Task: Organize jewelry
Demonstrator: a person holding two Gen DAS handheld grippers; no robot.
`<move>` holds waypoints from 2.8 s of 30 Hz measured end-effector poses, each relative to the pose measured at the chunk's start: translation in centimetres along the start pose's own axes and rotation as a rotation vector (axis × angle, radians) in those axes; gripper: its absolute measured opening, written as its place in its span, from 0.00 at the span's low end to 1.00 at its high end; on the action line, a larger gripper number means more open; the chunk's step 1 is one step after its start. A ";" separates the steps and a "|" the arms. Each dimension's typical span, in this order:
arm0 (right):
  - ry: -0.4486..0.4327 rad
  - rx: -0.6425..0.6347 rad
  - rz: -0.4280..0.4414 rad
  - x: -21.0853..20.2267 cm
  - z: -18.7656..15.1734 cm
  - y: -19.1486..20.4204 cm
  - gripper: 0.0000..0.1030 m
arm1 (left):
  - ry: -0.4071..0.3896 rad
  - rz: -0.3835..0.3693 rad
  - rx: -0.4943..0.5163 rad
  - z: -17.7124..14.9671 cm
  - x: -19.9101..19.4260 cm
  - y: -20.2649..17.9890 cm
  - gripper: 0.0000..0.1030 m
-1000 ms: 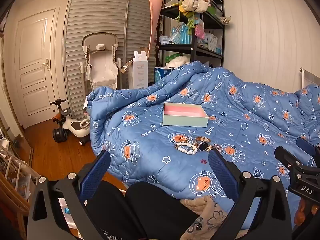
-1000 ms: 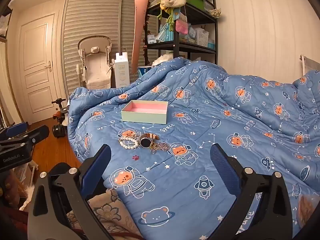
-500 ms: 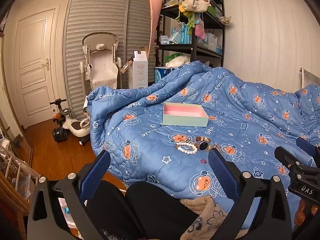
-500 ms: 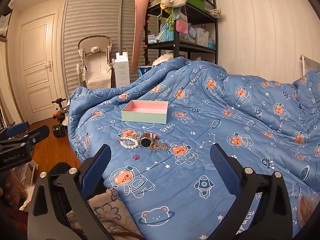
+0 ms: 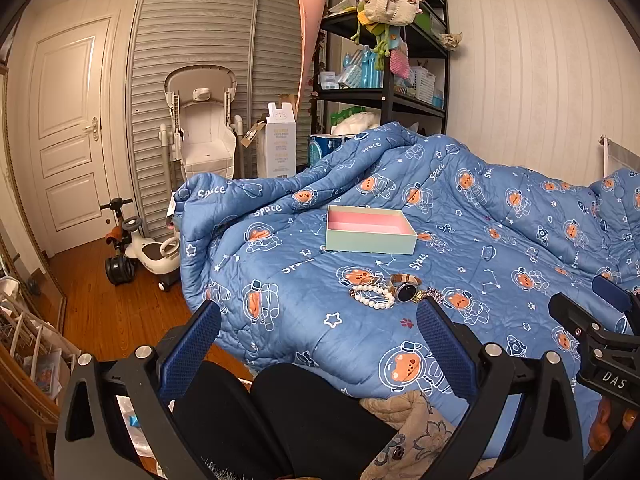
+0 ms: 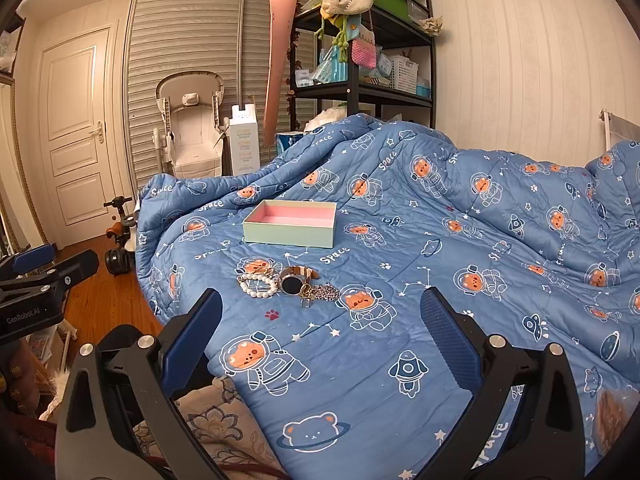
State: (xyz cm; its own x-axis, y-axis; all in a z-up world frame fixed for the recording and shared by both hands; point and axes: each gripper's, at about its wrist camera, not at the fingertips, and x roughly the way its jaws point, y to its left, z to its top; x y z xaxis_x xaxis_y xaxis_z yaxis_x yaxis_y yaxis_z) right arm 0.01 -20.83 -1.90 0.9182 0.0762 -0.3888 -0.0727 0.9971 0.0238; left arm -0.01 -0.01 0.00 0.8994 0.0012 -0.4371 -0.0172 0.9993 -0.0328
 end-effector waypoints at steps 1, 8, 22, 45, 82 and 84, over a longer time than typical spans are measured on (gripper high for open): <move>0.000 0.000 0.000 0.0 0.0 0.0 0.95 | 0.000 0.000 0.000 0.0 0.0 0.0 0.94; 0.000 0.000 0.000 0.0 0.1 0.0 0.95 | 0.000 0.000 0.000 0.0 0.0 0.0 0.94; 0.002 0.000 0.001 0.0 0.1 0.1 0.95 | 0.001 0.000 0.000 0.0 0.0 0.0 0.94; 0.002 -0.001 0.001 0.0 0.2 0.3 0.95 | 0.003 0.001 -0.002 0.0 0.0 0.0 0.94; 0.128 -0.041 0.059 4.1 -2.1 0.1 0.95 | 0.148 -0.125 0.045 -1.8 2.7 -1.1 0.94; 0.166 -0.040 0.068 5.6 -2.6 -0.2 0.95 | 0.226 -0.132 0.050 -2.1 4.2 -1.2 0.94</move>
State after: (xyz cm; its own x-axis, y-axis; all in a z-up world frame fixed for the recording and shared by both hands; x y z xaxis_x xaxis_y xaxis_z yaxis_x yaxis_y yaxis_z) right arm 4.14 -20.59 -6.42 0.8338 0.1376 -0.5347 -0.1506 0.9884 0.0196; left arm 2.82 -1.31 -3.71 0.7722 -0.1319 -0.6216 0.1203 0.9909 -0.0607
